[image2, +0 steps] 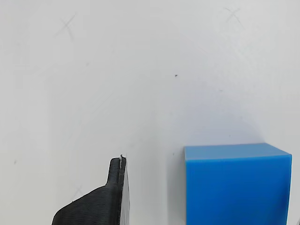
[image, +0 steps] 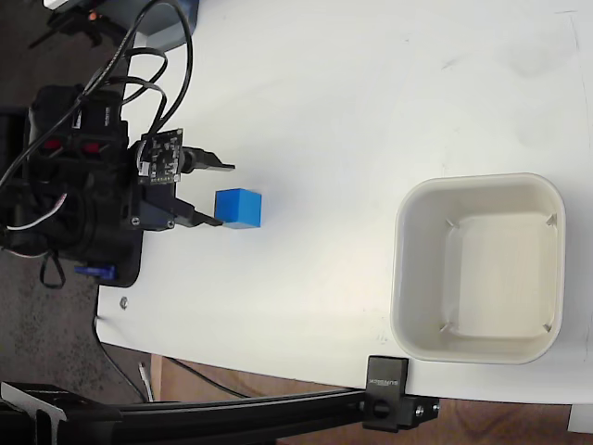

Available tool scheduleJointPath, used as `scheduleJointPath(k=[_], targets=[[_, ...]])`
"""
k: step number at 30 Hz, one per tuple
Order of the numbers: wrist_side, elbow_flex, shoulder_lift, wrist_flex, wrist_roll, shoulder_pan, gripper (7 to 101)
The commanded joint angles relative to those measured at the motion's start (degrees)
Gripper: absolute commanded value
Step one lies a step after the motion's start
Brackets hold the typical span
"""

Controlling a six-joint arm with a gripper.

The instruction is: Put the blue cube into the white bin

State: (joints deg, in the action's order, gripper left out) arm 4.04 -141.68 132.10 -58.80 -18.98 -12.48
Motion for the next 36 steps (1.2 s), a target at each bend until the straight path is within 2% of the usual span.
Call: scheduleJointPath(k=[1, 22, 32, 36], targets=[[-0.4, 1.2, -0.1, 1.8, -0.1, 0.4, 100.3], [-2.5, -2.1, -2.9, 6.4, 1.1, 3.6, 99.5], [-2.8, -2.9, -3.8, 7.7, 1.6, 3.9, 88.2], [-2.5, -2.9, -4.0, 7.8, 1.8, 4.2, 79.3]])
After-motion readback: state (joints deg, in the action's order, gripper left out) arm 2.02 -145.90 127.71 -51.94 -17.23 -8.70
